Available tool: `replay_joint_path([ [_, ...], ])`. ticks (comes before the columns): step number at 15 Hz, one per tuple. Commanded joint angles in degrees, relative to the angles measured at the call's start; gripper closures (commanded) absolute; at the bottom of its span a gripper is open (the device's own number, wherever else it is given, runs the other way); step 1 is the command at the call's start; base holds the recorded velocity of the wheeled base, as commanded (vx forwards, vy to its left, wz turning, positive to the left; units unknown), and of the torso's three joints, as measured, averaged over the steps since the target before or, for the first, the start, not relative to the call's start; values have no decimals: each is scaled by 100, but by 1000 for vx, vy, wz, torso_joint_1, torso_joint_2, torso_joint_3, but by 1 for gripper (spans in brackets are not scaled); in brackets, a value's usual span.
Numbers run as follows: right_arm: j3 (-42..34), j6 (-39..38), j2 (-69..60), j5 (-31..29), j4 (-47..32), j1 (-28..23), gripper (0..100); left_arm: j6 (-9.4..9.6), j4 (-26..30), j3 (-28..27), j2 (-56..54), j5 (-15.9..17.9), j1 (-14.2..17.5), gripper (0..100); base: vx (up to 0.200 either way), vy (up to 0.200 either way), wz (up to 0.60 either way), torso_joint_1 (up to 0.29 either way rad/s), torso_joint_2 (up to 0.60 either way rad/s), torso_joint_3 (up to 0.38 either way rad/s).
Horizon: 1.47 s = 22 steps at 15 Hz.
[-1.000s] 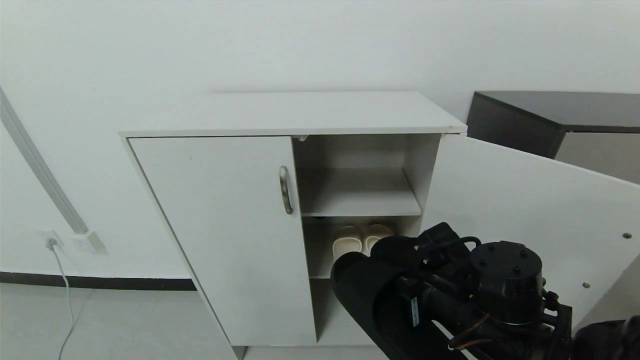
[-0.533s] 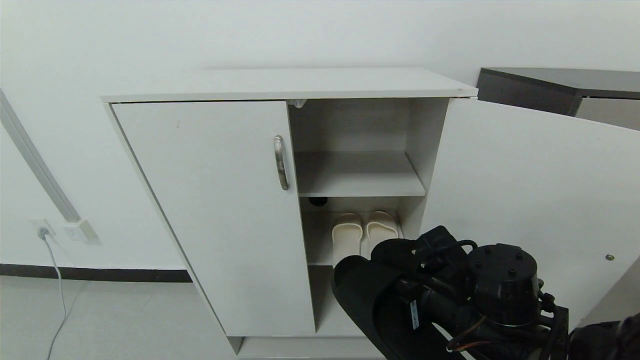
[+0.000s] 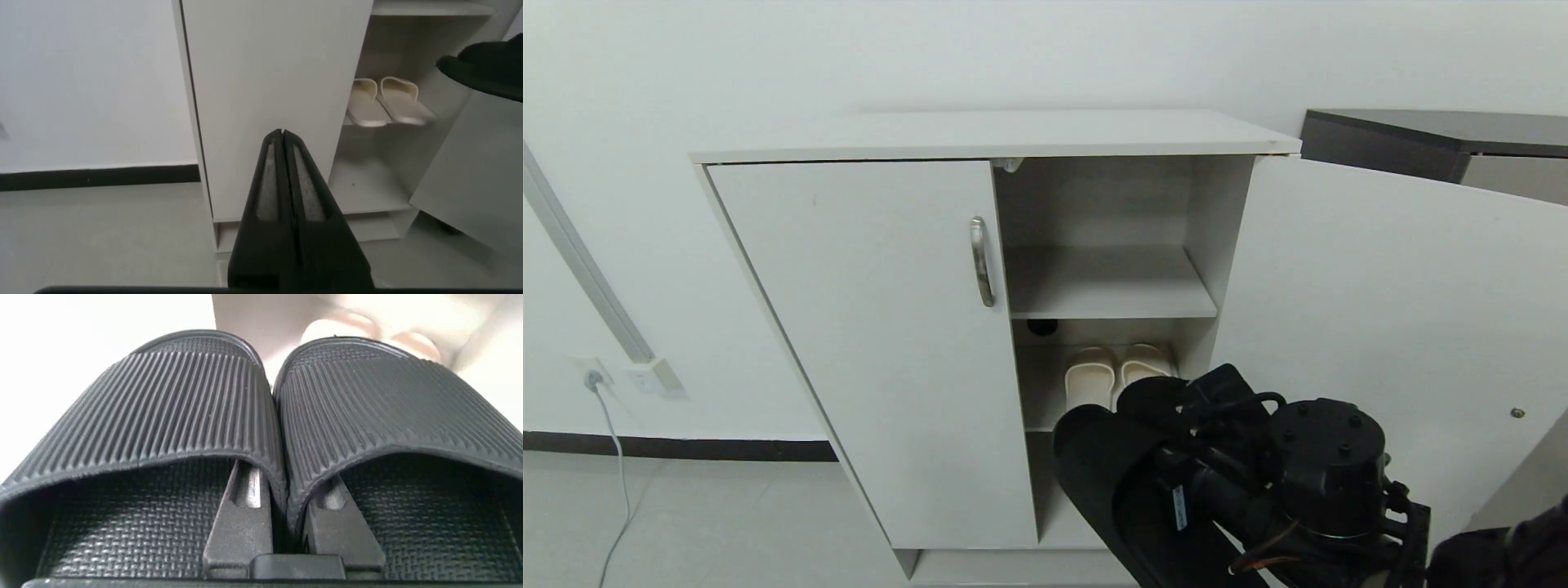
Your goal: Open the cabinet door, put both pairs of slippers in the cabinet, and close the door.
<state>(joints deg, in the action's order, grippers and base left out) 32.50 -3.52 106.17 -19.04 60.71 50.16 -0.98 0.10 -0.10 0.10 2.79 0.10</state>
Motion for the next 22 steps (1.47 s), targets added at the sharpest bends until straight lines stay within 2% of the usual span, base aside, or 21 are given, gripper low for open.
replay_joint_path([
  [1,916,1,563,-908,-138,283,100,1,-1,1,-1,2,-1,100,0,0,0,-2,61,46],
  [2,1487,-70,756,-1313,-428,362,100,1,-1,1,-1,2,-1,100,0,0,0,0,0,0],
  [4,2674,-491,704,-1858,-2116,442,100,1,-1,1,-1,2,-1,100,0,0,0,0,0,0],
  [5,3315,-861,704,-2315,-3030,433,100,1,-1,1,-1,2,-1,100,0,0,0,0,0,0],
  [7,4273,-1291,774,-2877,-4199,415,100,1,-1,1,-1,11,-1,100,0,0,0,0,0,0],
  [11,4933,-1186,879,-2912,-4568,336,100,1,-1,1,-1,2,-1,100,0,0,0,0,0,0],
  [22,4845,-1353,923,-2912,-4533,283,100,1,-1,1,-1,2,-1,100,0,0,0,0,0,0],
])
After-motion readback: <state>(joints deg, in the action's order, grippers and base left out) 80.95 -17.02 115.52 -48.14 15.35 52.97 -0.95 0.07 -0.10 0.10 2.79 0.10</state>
